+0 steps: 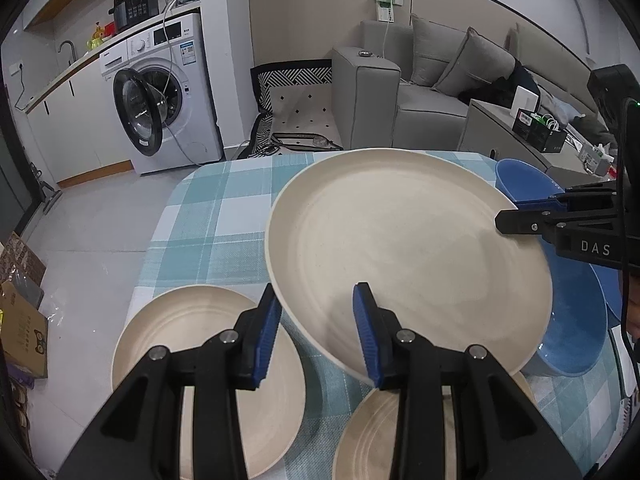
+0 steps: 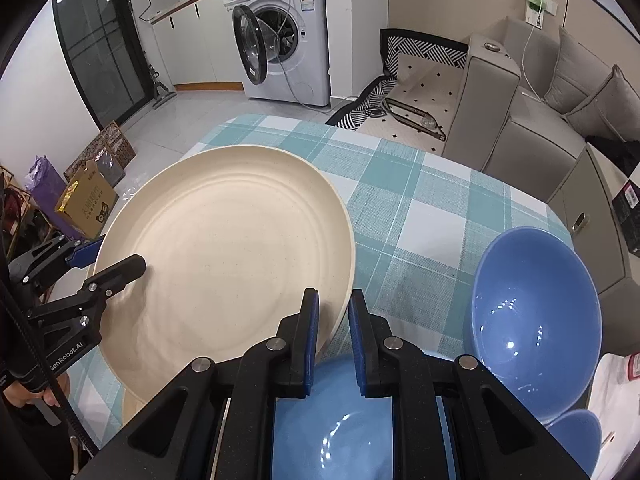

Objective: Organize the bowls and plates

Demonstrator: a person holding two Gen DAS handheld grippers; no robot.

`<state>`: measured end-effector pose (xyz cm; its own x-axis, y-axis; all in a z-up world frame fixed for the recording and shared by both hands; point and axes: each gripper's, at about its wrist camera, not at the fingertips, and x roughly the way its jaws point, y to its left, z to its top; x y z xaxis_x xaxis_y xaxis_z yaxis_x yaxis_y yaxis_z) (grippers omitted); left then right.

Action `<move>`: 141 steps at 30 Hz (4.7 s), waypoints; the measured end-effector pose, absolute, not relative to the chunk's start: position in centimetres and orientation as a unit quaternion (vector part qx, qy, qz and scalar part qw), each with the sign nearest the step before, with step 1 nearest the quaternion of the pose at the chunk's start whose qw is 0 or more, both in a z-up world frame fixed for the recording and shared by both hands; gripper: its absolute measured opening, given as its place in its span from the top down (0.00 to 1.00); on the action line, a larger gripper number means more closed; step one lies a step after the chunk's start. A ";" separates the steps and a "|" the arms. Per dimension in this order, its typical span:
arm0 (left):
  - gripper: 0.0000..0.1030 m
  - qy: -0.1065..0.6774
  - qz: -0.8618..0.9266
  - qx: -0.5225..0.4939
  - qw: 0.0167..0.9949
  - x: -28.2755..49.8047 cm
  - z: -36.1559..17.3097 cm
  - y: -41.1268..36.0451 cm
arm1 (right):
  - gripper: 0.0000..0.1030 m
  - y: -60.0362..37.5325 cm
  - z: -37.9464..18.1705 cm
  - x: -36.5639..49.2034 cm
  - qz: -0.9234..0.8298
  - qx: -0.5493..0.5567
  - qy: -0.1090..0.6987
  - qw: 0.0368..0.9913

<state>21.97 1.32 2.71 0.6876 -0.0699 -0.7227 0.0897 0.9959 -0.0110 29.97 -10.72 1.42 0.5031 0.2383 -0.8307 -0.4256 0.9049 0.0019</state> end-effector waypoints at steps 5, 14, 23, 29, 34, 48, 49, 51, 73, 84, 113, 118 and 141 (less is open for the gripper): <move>0.65 0.381 -0.046 0.018 0.923 20.5 3.3 0.9 | 0.85 -11.2 2.0 28.0 0.192 -0.101 0.450 0.866; 0.65 0.365 -0.051 0.023 0.930 18.1 4.2 0.6 | 0.85 -12.0 2.9 25.0 0.200 -0.090 0.434 0.874; 0.65 0.358 -0.046 0.025 0.932 16.0 3.6 0.7 | 0.85 -12.0 2.4 22.6 0.211 -0.084 0.424 0.877; 0.65 0.353 -0.046 0.022 0.934 14.4 3.4 1.1 | 0.85 -12.0 2.1 21.3 0.217 -0.079 0.417 0.879; 0.65 0.344 -0.048 0.026 0.937 13.2 3.6 1.2 | 0.85 -12.2 2.4 19.8 0.219 -0.073 0.402 0.886; 0.65 0.339 -0.054 0.025 0.939 10.7 3.2 1.4 | 0.85 -12.6 1.9 16.0 0.220 -0.062 0.381 0.896; 0.65 0.340 -0.055 0.023 0.939 10.5 3.1 1.4 | 0.85 -12.6 1.8 15.8 0.220 -0.061 0.380 0.896; 0.65 0.341 -0.055 0.025 0.938 10.3 3.0 1.4 | 0.85 -12.5 1.6 15.4 0.218 -0.060 0.379 0.897; 0.65 0.362 -0.056 0.032 0.930 9.1 0.9 1.3 | 0.85 -13.4 -1.5 13.6 0.216 -0.033 0.377 0.900; 0.65 0.371 -0.053 0.036 0.926 9.0 0.0 1.3 | 0.84 -13.4 -2.4 13.4 0.221 -0.039 0.377 0.899; 0.65 0.400 -0.051 0.055 0.913 9.4 -2.0 1.4 | 0.84 -12.8 -5.6 13.8 0.227 -0.051 0.414 0.880; 0.65 0.407 -0.051 0.059 0.910 9.6 -2.6 0.9 | 0.84 -13.0 -6.0 14.1 0.221 -0.051 0.423 0.877; 0.64 0.423 -0.059 0.074 0.901 9.7 -3.8 0.1 | 0.84 -12.2 -7.9 13.8 0.188 -0.109 0.453 0.865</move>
